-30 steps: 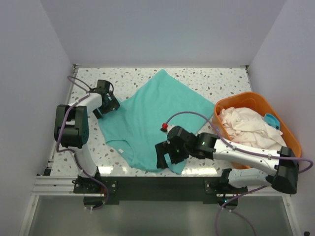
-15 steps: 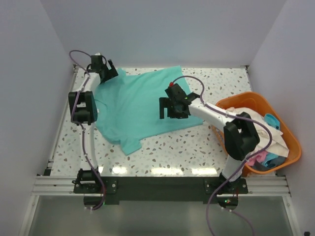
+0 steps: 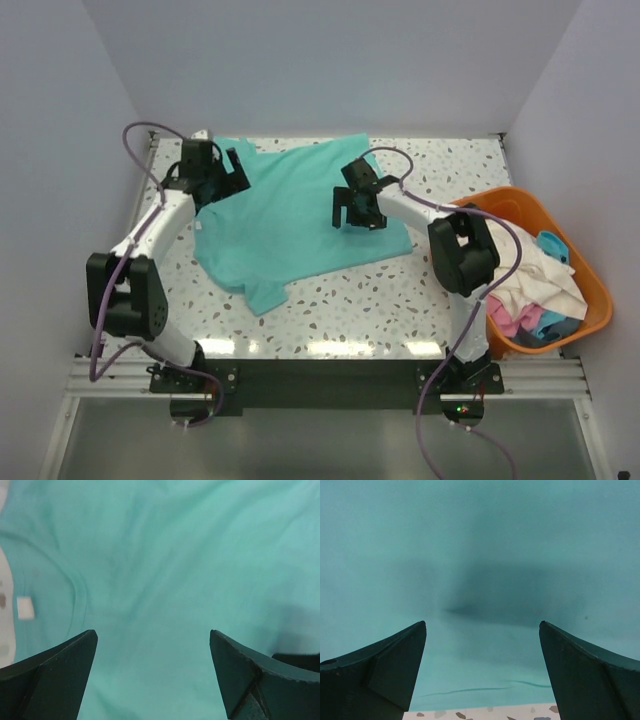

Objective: Fold and stack the t-shirts
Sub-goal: Flatten the tshirt out

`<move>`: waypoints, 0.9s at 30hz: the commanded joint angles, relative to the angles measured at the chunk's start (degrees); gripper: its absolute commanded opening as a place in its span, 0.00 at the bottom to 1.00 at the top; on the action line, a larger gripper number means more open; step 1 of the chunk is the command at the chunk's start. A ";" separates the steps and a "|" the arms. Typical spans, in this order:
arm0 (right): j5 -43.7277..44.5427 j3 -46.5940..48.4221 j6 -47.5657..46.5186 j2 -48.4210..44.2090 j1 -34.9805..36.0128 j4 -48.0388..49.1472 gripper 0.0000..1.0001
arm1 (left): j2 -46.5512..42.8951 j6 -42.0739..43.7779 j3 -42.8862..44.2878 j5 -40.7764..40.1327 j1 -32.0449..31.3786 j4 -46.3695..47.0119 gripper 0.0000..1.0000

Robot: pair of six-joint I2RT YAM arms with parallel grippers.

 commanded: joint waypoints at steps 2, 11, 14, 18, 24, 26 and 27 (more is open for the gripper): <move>1.13 -1.32 0.25 -1.02 0.23 2.69 0.99 | -9.32 -6.20 -16.85 -2.78 -5.24 -5.31 1.00; 1.04 -6.69 1.40 -2.16 0.06 4.28 0.99 | -32.79 -17.18 -36.41 0.91 -21.49 -8.21 1.00; 1.66 -8.53 1.75 -2.60 -0.12 4.46 0.99 | -34.39 -19.64 -38.09 -0.23 -24.57 -10.83 1.00; 1.05 -10.64 2.54 -2.87 -0.29 5.42 0.99 | -32.46 -22.20 -38.79 -4.01 -27.13 -16.29 1.00; 0.08 -11.78 3.42 -2.51 -0.29 6.21 0.99 | -30.35 -24.93 -40.90 -7.53 -29.15 -18.32 0.85; 0.34 -12.05 3.68 -2.43 -0.29 6.30 0.99 | -29.38 -25.54 -41.52 -7.18 -29.68 -16.40 0.79; 0.08 -12.14 3.77 -2.42 -0.29 6.30 0.99 | -28.59 -25.72 -41.87 -7.18 -29.94 -15.69 0.72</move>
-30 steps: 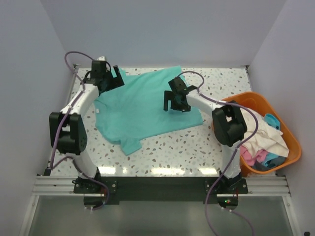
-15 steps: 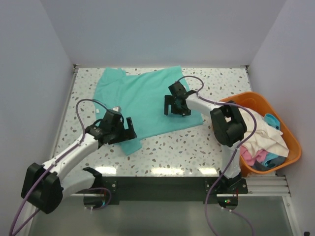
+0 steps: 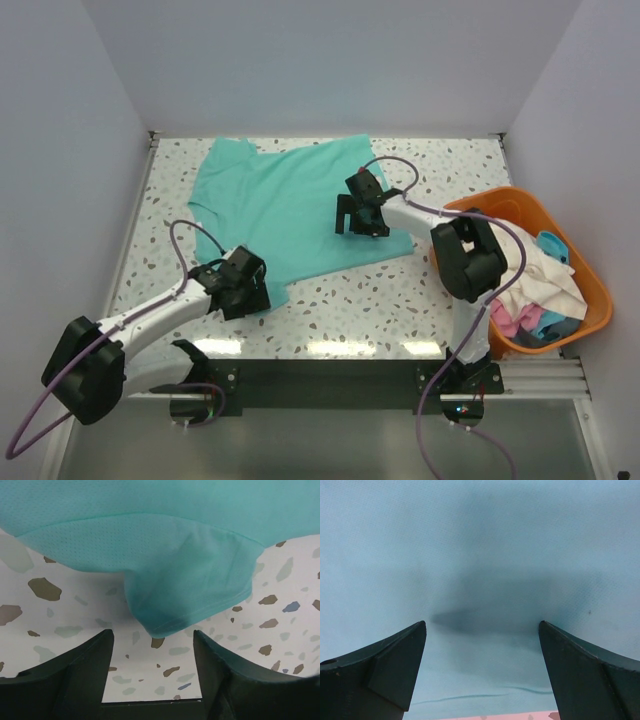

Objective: Fold and stack the t-shirts
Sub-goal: Flatten the tshirt out

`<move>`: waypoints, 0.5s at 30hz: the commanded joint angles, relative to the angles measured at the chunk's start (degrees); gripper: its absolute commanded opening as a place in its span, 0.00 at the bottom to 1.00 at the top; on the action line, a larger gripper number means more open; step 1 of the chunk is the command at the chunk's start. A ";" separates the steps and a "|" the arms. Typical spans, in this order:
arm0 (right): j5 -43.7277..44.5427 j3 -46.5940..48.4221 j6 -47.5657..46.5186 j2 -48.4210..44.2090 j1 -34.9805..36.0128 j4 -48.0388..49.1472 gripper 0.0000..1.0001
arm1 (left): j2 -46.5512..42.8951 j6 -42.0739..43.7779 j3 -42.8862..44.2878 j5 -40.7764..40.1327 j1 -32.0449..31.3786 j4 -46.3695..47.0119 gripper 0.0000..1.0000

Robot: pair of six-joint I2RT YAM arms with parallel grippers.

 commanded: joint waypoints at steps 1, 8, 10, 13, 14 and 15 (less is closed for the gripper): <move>-1.17 -2.67 2.00 0.63 -0.38 -1.66 0.99 | 1.94 -3.20 -1.45 -2.15 -1.10 1.67 0.67; -1.96 -5.49 2.79 -0.16 -0.38 0.10 0.99 | 8.01 -5.41 -0.76 -6.28 -1.19 2.04 0.14; -1.96 -6.54 2.88 -0.42 -0.38 0.02 0.99 | 8.46 -5.15 2.21 -7.16 -1.19 -0.68 0.00; -1.61 -7.25 2.62 -0.95 -0.38 -0.33 0.99 | 8.19 -4.79 8.70 -10.75 -1.19 -12.44 0.00; -1.17 -7.42 2.44 -1.03 -0.38 -0.51 0.99 | 8.19 -4.53 10.39 -11.73 -1.19 -19.43 0.00; -1.00 -7.86 2.53 -1.38 -0.38 -0.51 0.99 | 8.19 -4.53 11.88 -13.30 -1.19 -22.81 0.00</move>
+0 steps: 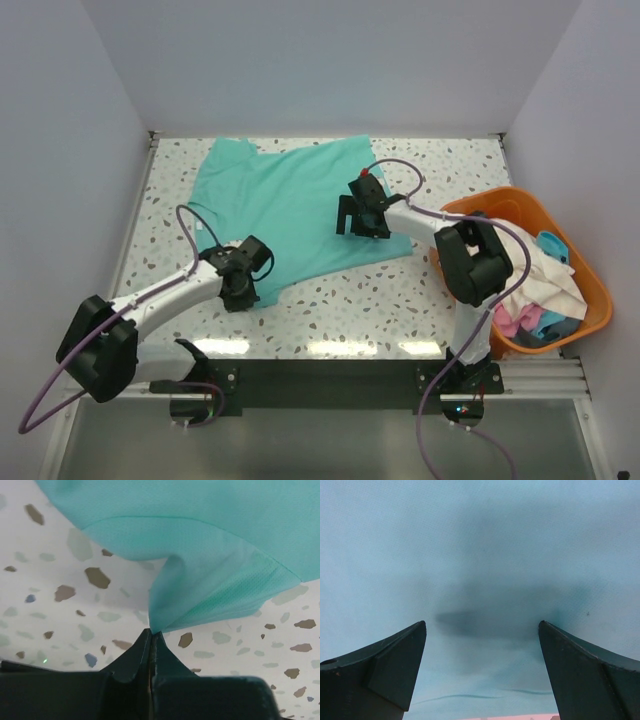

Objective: Fold and stack the t-shirts
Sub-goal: Flatten the tshirt out

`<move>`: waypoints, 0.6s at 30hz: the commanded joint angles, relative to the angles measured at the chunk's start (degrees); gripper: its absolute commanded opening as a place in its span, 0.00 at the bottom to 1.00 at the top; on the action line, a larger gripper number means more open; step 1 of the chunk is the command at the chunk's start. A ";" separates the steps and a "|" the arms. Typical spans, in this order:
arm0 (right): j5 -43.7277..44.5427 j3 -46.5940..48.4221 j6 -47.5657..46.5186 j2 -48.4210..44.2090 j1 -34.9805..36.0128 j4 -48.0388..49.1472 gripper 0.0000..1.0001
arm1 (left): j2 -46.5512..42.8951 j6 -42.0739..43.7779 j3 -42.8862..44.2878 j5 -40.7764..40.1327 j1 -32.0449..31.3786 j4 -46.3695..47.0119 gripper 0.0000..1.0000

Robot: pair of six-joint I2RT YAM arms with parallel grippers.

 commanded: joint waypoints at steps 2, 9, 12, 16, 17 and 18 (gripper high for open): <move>-0.82 -4.06 1.67 0.65 -0.36 -5.28 0.99 | -0.42 -0.46 9.35 -6.43 -0.27 -22.29 0.00; 0.67 -4.77 1.50 0.91 -0.36 -6.42 0.99 | -4.11 2.09 5.14 6.65 -2.28 -21.46 0.59; 1.73 -4.06 1.06 1.70 -0.45 -7.91 0.99 | -5.33 4.89 5.75 11.91 -3.34 -17.61 0.83; 2.43 -4.15 0.62 1.26 -0.53 -7.65 0.99 | -4.12 3.94 10.91 5.63 -3.26 -18.12 1.00; 2.35 -4.06 0.27 1.35 -0.71 -7.56 0.99 | -3.76 3.76 12.33 3.78 -3.08 -17.51 1.00; 2.35 -3.71 0.27 1.52 -0.88 -7.82 0.99 | -3.15 3.49 14.78 0.80 -2.82 -16.55 1.00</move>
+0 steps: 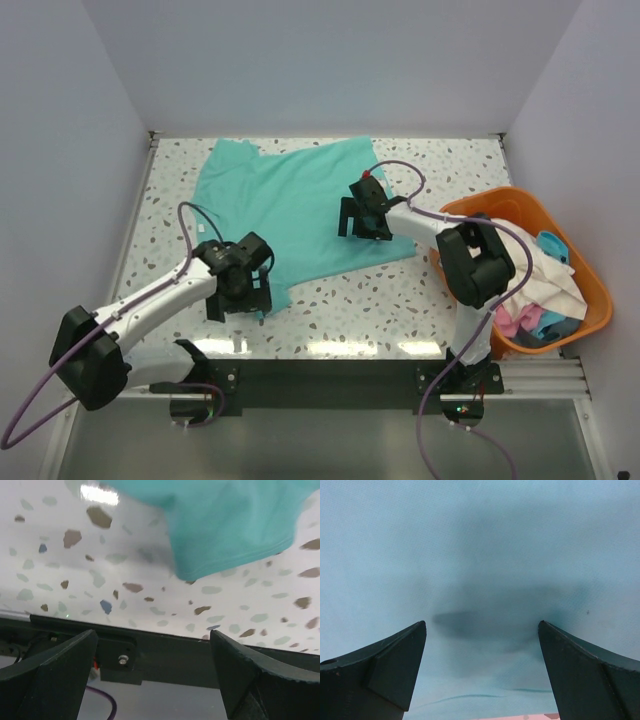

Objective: Fold and stack the t-shirts
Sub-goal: Flatten the tshirt out

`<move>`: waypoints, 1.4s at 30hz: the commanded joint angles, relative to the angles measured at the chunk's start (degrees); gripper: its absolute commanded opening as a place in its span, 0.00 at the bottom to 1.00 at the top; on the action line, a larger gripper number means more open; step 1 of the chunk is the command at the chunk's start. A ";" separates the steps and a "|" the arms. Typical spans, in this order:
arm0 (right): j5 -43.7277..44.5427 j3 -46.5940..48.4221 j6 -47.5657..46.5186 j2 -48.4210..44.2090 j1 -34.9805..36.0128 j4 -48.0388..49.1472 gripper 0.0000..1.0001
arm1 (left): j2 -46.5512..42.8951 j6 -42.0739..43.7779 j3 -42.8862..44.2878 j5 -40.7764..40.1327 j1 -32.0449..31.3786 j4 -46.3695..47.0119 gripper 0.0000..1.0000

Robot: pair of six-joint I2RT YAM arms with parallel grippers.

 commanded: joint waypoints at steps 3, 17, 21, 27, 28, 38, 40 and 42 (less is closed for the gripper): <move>0.23 -2.13 -0.06 2.40 -1.00 -7.34 0.99 | 1.27 3.34 8.45 -4.87 5.69 10.32 1.00; -6.72 -13.37 1.52 -3.14 -0.82 -0.58 0.99 | 29.80 12.23 12.05 -0.37 30.85 39.52 1.00; -7.51 -18.39 4.85 -5.69 0.49 1.80 0.99 | 37.74 14.25 17.49 -2.04 32.52 40.49 1.00; -3.83 -22.53 11.97 -7.36 7.17 0.93 0.99 | 45.04 17.50 24.70 -3.19 34.10 39.44 1.00; -2.69 -22.53 13.98 -7.53 8.48 -0.56 0.99 | 45.57 18.03 25.58 -3.19 34.28 38.57 1.00; 8.04 -13.22 14.10 -11.22 8.67 -11.29 0.99 | 32.96 17.42 24.72 -4.95 34.45 30.83 1.00; 6.73 -12.51 10.86 -14.63 8.59 -10.60 0.99 | 28.72 15.84 22.44 -5.30 34.37 29.34 1.00; 6.29 -11.46 9.70 -16.67 8.67 -11.03 0.98 | 22.83 14.18 19.37 -5.74 34.37 28.19 1.00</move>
